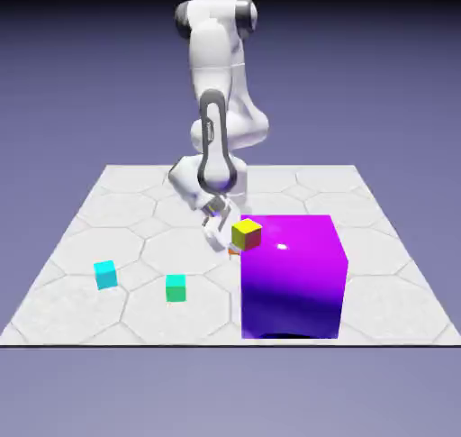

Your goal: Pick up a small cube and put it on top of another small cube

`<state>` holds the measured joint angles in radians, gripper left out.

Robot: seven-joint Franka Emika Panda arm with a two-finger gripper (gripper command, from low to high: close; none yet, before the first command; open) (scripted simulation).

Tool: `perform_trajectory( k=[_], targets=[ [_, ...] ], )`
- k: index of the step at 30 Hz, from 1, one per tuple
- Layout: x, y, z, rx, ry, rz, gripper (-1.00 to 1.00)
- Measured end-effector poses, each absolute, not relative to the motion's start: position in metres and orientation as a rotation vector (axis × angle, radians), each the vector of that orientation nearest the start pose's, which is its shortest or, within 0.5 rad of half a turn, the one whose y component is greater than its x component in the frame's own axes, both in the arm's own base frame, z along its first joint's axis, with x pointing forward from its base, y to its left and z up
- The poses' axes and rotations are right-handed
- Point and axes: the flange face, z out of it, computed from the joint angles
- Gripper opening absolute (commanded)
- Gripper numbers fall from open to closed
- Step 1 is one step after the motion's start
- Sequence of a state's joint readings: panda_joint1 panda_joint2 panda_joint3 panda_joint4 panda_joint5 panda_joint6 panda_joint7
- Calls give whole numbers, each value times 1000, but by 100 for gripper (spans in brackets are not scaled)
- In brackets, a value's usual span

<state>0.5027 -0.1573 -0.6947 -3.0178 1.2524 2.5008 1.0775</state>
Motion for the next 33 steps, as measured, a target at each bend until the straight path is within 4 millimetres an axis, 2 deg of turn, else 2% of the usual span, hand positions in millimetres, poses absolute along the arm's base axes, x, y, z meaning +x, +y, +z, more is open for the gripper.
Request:
perform_trajectory(
  k=[8, 14, 21, 33],
  targets=[
    [296, -79, 184, -1568, 2109, 751, -100],
    [330, -82, 222, -1434, 2106, 758, -100],
    [362, -90, 276, -1302, 2114, 749, -100],
    [392, -86, 365, -1023, 2222, 764, -100]
  ],
)
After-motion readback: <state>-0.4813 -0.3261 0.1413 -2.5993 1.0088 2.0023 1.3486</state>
